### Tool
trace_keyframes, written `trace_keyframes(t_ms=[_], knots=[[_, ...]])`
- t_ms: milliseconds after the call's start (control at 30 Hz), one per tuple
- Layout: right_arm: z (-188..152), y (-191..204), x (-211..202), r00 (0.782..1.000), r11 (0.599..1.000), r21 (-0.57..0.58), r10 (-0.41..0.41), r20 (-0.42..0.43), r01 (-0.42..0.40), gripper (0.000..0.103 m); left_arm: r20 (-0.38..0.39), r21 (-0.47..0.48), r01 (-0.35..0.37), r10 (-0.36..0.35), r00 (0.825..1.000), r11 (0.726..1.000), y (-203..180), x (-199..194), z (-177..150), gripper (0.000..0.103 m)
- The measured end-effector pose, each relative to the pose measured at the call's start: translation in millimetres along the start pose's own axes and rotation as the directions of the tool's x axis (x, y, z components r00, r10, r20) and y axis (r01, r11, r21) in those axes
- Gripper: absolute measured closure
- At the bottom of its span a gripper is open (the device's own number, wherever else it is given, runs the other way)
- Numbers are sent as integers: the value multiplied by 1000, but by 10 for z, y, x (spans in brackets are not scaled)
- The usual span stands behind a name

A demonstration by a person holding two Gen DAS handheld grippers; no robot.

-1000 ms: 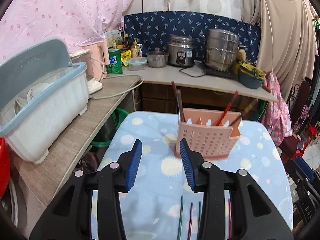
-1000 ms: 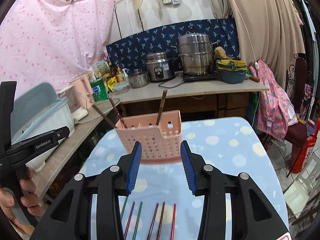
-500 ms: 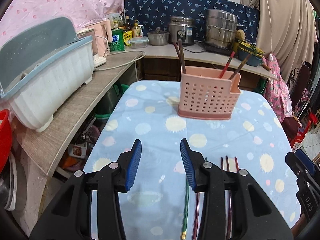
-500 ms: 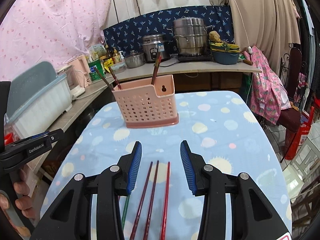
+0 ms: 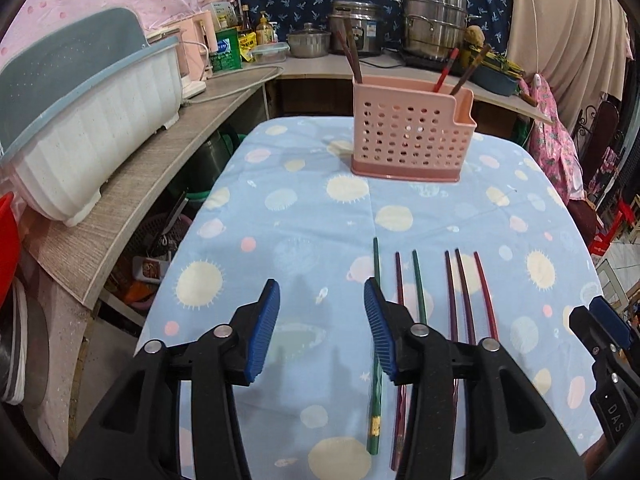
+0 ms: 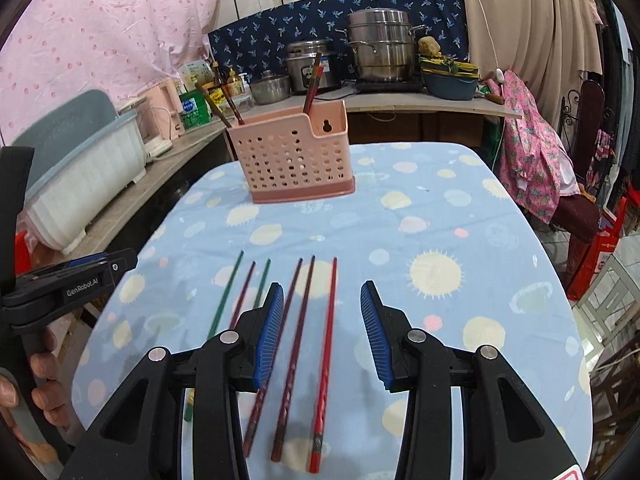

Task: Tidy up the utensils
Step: 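Move both open tools back to the remaining chopsticks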

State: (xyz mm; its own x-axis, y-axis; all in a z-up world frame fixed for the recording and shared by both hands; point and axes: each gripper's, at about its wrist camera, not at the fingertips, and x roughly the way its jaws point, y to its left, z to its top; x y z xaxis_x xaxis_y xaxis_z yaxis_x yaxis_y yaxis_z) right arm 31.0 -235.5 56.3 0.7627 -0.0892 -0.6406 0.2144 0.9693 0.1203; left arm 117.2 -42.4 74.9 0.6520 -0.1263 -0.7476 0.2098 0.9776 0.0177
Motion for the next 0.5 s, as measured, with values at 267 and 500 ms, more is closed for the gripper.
trace_keyframes(t_ms=[267, 500], knots=[[-420, -68, 92, 995, 1000, 16, -4, -100, 5, 63, -55, 18, 12, -11, 998, 1000, -20, 67, -300, 53], [-728, -29, 117, 986, 1000, 11, -2, -164, 4, 63, -102, 30, 17, -14, 995, 999, -3, 119, -537, 51]])
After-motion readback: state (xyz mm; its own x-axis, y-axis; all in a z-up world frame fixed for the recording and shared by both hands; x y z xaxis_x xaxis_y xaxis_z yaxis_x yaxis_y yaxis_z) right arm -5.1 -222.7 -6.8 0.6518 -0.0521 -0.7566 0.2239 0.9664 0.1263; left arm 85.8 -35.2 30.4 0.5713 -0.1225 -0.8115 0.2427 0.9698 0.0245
